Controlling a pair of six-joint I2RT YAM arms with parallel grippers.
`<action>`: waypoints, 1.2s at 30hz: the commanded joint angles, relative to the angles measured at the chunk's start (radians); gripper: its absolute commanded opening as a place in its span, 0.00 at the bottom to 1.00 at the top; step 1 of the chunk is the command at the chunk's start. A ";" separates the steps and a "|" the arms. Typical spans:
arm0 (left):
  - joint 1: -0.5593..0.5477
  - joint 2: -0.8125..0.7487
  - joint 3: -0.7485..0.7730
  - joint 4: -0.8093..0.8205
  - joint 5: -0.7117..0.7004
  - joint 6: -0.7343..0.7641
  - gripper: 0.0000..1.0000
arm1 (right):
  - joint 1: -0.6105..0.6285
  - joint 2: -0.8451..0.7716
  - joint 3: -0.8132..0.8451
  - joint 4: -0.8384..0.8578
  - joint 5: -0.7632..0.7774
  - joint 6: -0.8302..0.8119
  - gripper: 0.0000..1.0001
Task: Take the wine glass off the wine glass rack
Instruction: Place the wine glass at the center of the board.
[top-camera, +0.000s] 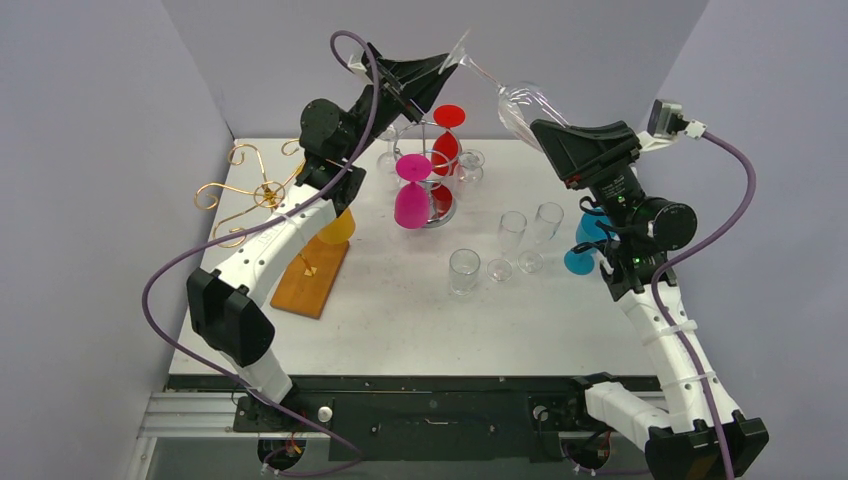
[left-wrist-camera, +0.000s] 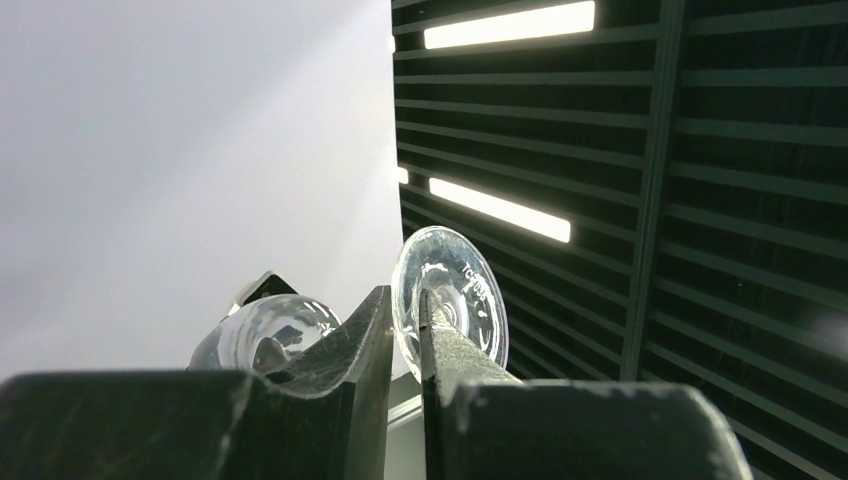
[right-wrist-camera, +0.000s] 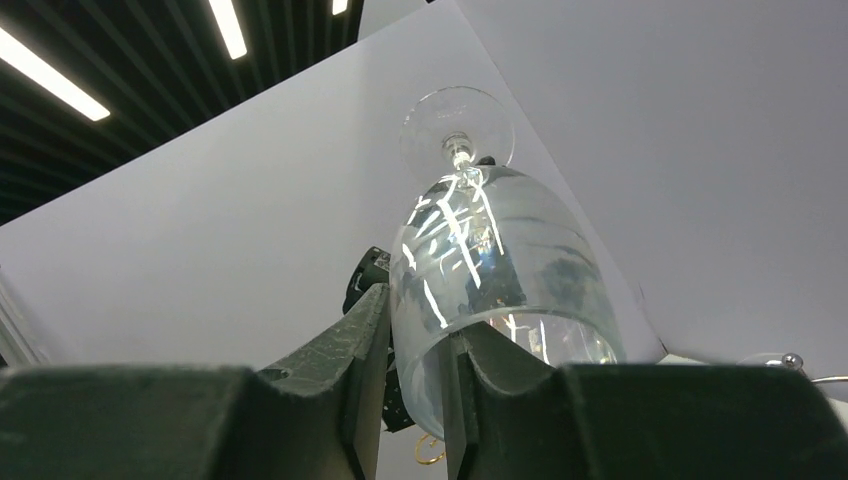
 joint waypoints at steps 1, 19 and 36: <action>-0.039 0.013 0.008 -0.002 0.107 0.085 0.00 | 0.036 0.022 0.050 -0.041 -0.054 -0.044 0.21; -0.037 0.005 0.007 -0.015 0.136 0.134 0.06 | 0.040 0.007 0.057 -0.139 0.002 -0.094 0.00; 0.049 -0.089 -0.046 -0.154 0.093 0.329 0.79 | 0.021 -0.072 0.078 -0.375 0.173 -0.169 0.00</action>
